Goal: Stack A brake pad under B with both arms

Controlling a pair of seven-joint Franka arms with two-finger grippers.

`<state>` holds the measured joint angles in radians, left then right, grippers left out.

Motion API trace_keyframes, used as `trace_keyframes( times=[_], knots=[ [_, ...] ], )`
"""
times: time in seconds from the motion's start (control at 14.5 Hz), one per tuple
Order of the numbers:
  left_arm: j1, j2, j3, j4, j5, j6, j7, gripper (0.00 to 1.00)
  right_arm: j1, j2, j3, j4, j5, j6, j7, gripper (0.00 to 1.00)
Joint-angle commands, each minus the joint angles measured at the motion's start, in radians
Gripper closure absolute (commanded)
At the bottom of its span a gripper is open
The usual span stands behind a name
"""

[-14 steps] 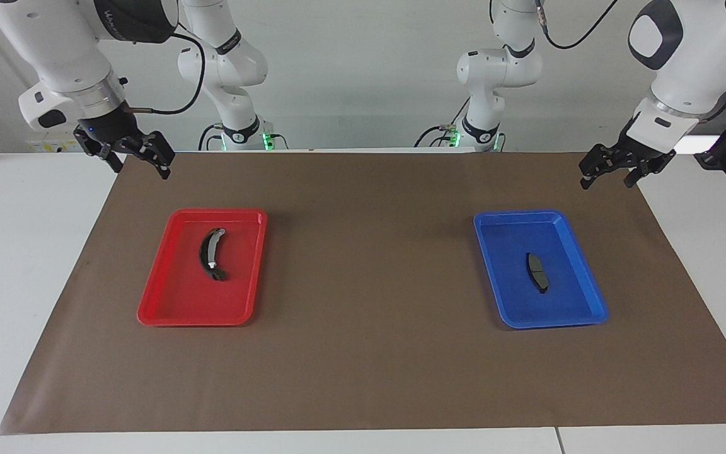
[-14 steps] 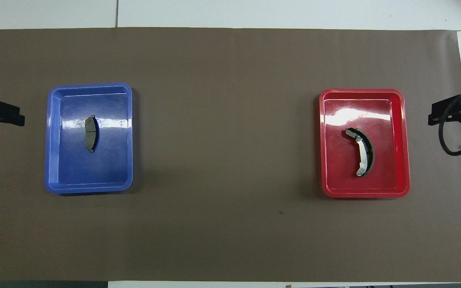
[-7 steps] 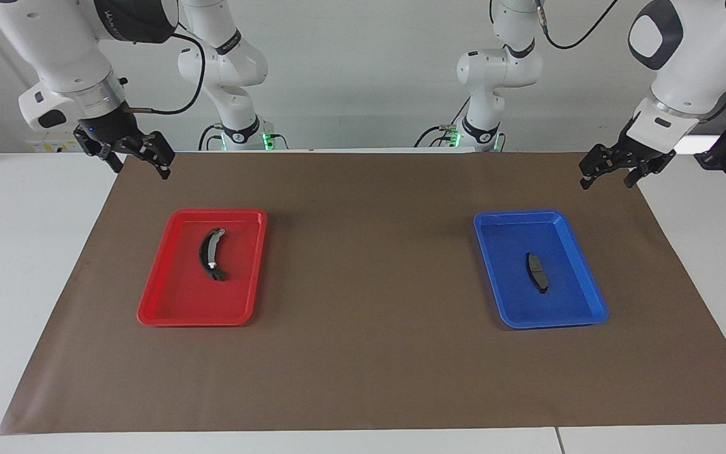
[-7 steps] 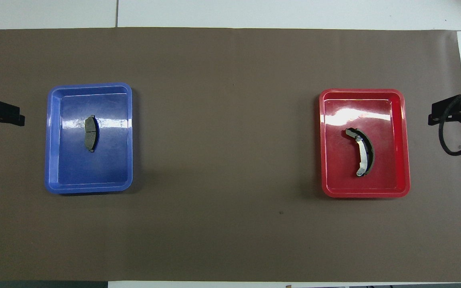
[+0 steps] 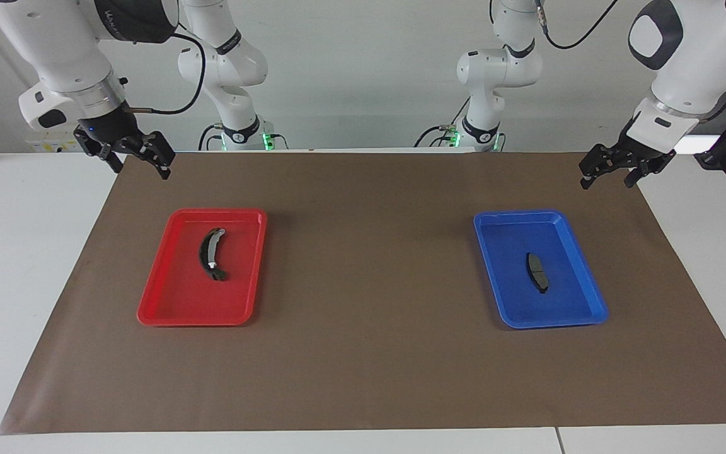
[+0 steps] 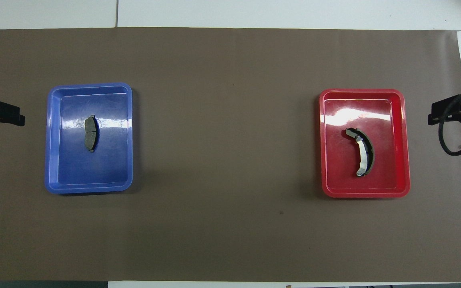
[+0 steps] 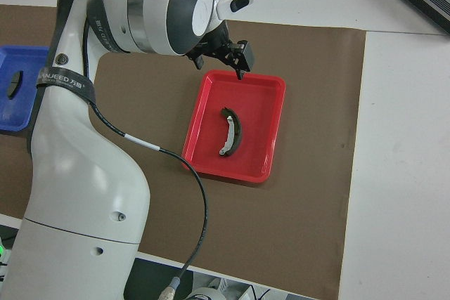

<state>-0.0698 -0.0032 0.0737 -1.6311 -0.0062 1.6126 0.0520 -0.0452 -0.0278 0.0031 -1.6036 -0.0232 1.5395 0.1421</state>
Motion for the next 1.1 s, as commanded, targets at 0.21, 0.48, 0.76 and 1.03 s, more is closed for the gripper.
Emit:
trace_keyframes(
  times=[0.21, 0.48, 0.76, 1.03],
  knots=[
    [-0.001, -0.04, 0.0, -0.197, 0.012, 0.229, -0.003, 0.02, -0.002, -0.012, 0.005, -0.018, -0.004, 0.022, -0.018, 0.0],
    [-0.008, -0.012, 0.0, -0.355, 0.014, 0.45, -0.001, 0.02, -0.002, -0.012, 0.005, -0.018, -0.003, 0.024, -0.032, 0.0],
    [-0.036, 0.066, -0.002, -0.476, 0.014, 0.656, -0.009, 0.03, -0.011, -0.015, 0.005, -0.038, -0.001, 0.039, -0.105, 0.0],
    [-0.056, 0.126, -0.002, -0.556, 0.012, 0.8, -0.011, 0.03, -0.01, -0.044, 0.003, -0.244, 0.012, 0.236, -0.134, 0.0]
  ],
)
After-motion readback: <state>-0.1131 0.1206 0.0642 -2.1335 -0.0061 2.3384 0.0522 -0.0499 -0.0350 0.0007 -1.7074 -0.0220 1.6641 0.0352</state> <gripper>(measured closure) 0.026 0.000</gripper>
